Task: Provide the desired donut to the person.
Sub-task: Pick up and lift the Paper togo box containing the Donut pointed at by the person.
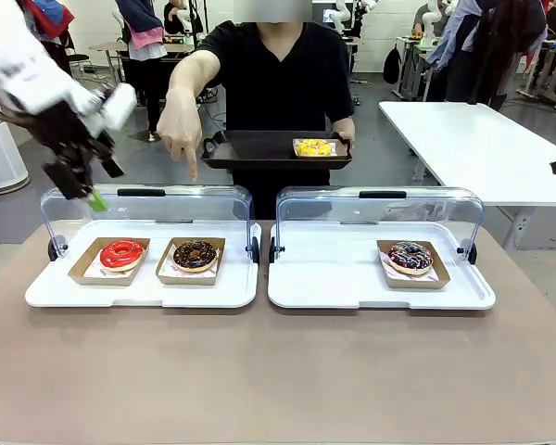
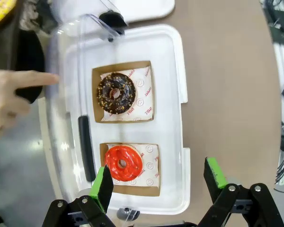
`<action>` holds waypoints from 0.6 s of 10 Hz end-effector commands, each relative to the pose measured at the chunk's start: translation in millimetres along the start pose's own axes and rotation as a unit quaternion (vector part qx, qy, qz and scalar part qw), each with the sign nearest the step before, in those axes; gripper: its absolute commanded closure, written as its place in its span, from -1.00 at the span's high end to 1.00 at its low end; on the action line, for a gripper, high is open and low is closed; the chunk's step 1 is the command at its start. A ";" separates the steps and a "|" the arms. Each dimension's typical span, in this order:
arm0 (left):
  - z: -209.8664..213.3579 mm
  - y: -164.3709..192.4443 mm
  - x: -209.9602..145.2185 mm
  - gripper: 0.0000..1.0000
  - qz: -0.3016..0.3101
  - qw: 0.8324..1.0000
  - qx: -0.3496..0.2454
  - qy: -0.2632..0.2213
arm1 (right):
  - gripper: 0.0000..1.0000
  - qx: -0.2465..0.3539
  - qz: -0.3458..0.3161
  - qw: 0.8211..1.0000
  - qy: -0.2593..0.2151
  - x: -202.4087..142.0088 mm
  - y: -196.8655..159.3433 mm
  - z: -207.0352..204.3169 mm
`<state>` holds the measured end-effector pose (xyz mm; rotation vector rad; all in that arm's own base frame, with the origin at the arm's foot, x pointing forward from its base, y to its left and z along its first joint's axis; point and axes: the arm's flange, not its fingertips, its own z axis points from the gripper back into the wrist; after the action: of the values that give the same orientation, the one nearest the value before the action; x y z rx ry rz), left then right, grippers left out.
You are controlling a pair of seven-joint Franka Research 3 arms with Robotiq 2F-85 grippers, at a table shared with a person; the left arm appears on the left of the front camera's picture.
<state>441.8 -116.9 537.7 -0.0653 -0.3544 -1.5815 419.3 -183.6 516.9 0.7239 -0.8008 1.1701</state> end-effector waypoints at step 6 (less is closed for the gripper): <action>-85.9 6.5 9.6 1.00 0.009 0.997 -0.002 0.076 | 1.00 0.002 -0.001 1.000 -0.001 -0.3 -0.5 0.7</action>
<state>469.2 -147.8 457.7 0.0513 -0.2304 -1.5603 419.2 -184.1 517.0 0.7236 -0.8011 1.1693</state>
